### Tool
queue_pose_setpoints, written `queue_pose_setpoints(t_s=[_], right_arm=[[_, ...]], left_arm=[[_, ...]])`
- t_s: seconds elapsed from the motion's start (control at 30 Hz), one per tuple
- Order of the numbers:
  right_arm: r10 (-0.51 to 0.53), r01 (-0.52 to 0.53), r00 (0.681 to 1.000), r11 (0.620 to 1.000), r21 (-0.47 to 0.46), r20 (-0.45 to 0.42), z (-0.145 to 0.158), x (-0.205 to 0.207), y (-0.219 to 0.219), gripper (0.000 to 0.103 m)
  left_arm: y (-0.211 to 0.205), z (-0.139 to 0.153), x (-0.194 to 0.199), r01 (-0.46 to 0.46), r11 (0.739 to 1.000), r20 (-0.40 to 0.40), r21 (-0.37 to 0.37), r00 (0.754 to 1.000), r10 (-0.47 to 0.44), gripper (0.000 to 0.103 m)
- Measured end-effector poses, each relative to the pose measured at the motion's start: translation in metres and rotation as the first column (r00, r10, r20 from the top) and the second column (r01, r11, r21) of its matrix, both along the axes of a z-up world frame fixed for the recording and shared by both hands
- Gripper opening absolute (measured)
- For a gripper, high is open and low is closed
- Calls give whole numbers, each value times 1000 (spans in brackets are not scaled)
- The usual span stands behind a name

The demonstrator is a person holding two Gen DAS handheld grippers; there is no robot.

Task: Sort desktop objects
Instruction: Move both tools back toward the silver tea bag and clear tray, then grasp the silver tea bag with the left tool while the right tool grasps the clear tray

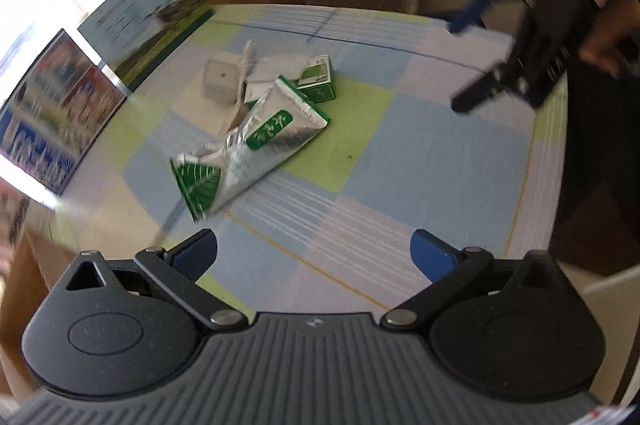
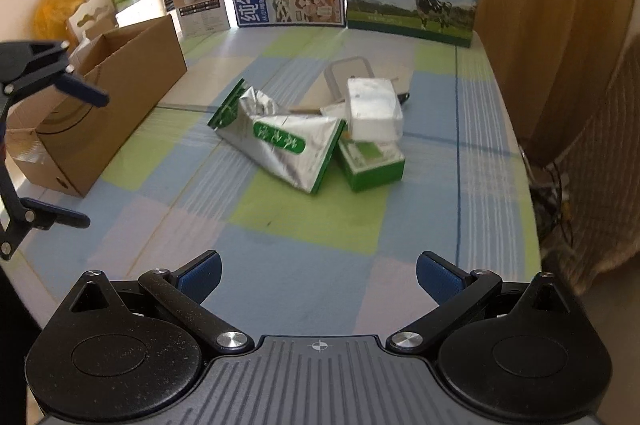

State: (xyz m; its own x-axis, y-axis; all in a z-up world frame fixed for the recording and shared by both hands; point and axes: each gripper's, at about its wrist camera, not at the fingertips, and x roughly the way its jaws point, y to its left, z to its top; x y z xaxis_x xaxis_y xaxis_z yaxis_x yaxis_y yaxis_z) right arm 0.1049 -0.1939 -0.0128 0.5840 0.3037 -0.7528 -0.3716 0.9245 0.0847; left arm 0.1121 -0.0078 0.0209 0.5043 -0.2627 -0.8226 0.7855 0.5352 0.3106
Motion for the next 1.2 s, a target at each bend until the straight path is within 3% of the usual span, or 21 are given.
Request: queue_pose_setpoints(t_s=[0.3, 0.5, 0.77, 0.97, 1.2], right_arm=[[122, -121, 992, 991, -61, 17, -1, 56, 0, 101], [241, -239, 971, 964, -114, 2, -8, 91, 8, 101], [314, -313, 949, 934, -170, -24, -19, 121, 13, 101], [336, -340, 940, 923, -179, -55, -28, 134, 13, 101], [323, -330, 944, 929, -167, -70, -39, 146, 10, 101]], left_arm=[[-17, -10, 62, 232, 969, -5, 84, 973, -232, 101], [-27, -22, 109, 414, 908, -46, 63, 910, -412, 101], [-46, -63, 158, 551, 826, -129, 117, 833, -538, 100], [-56, -76, 191, 608, 790, -198, 75, 786, -586, 99], [-74, -85, 215, 661, 750, -282, 33, 726, -628, 89]])
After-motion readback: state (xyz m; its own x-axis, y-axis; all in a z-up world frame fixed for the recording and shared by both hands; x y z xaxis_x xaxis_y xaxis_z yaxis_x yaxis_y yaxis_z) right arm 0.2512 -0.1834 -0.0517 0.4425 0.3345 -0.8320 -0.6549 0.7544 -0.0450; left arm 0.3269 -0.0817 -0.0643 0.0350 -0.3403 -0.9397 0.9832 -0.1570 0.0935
